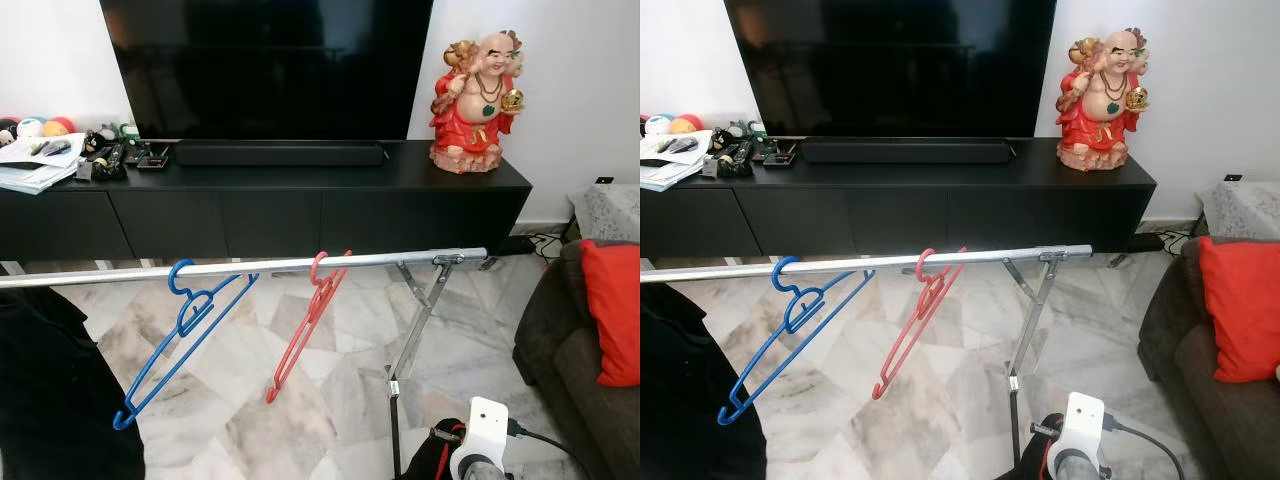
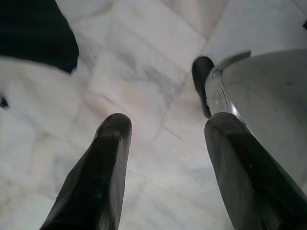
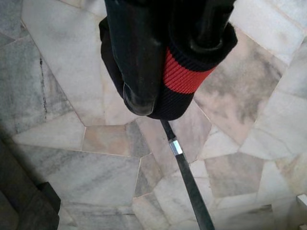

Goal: Hang hanger

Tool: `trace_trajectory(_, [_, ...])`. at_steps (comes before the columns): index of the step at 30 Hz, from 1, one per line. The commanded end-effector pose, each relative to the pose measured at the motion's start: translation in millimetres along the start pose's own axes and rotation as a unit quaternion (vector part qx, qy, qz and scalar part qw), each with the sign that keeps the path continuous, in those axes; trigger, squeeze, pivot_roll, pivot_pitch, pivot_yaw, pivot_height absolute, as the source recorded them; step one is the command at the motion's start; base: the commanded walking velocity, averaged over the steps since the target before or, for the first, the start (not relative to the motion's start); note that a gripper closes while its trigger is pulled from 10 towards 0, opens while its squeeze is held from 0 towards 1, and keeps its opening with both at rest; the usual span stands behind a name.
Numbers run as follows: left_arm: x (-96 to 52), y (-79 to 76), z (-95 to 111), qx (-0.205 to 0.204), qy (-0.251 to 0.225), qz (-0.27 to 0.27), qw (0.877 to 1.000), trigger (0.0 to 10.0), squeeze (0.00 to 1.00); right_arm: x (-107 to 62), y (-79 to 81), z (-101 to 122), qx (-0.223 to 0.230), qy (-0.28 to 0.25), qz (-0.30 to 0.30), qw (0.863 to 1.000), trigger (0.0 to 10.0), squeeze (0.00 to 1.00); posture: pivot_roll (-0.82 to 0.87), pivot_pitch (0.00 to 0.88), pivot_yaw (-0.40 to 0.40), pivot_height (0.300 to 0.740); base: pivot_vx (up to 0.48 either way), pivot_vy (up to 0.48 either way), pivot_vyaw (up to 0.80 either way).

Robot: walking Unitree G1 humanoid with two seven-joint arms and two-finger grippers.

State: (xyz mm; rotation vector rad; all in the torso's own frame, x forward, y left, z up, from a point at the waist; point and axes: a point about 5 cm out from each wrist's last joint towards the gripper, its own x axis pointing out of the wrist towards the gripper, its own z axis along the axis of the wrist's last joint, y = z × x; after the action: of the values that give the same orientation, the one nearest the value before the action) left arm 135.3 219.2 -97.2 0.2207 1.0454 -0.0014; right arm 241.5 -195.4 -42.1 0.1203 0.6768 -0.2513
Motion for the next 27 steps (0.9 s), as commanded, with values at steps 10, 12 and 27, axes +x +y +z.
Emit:
trace_trajectory(10, [-21.7, 33.6, 80, 0.034, -0.227, 0.037, 0.973, 10.0, 0.00, -1.2, -5.5, -15, -0.018, 0.020, 0.001, 1.000, 10.0, 0.00, 0.12, 0.000, -0.008, 0.740, 0.000, 0.000, 0.00])
trace_trajectory(12, [-29.5, 34.6, 85, 0.031, -0.254, 0.036, 0.966, 10.0, 0.00, -1.4, -5.6, -16, -0.018, 0.021, 0.001, 1.000, 10.0, 0.00, 0.12, 0.000, -0.006, 0.740, 0.000, 0.000, 0.00])
trace_trajectory(27, [-100.2, 36.2, 152, 0.086, -0.450, 0.052, 0.887, 10.0, 0.00, -2.3, -7.2, -20, -0.018, 0.027, 0.005, 0.999, 10.0, 0.00, 0.15, 0.000, -0.010, 0.740, 0.000, 0.000, 0.00])
